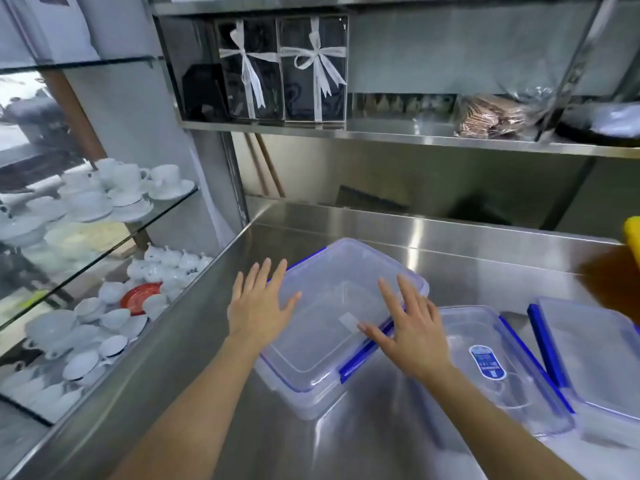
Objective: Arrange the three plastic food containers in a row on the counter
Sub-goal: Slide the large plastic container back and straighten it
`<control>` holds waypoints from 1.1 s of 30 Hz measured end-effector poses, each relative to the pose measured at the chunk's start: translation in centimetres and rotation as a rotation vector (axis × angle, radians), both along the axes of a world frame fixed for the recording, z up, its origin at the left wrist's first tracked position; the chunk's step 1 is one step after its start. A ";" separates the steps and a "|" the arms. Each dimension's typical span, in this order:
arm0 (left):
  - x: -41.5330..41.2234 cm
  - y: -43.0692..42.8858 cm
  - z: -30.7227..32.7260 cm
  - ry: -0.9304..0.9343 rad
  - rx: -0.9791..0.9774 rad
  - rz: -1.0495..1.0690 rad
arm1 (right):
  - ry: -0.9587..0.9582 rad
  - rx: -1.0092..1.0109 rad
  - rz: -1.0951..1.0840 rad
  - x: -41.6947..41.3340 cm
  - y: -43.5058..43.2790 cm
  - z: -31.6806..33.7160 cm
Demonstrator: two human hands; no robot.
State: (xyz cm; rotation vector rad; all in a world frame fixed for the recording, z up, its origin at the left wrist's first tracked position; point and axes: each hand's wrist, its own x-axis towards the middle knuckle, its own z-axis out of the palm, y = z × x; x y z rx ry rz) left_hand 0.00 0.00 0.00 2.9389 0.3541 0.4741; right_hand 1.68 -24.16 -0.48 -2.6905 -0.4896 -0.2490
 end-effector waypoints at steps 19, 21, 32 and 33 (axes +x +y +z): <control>0.5 0.8 -0.8 0.173 -0.159 0.119 | 0.214 0.133 -0.182 -1.3 1.3 -0.7; 0.5 0.7 -0.5 0.226 -0.232 0.229 | 0.252 0.192 -0.269 -1.8 2.1 -0.6; -1.1 0.6 1.1 0.466 -0.304 0.240 | 0.636 0.656 -0.215 2.7 2.6 1.4; -1.4 0.6 1.3 0.503 -0.287 0.214 | 0.648 0.649 -0.204 3.6 2.4 1.6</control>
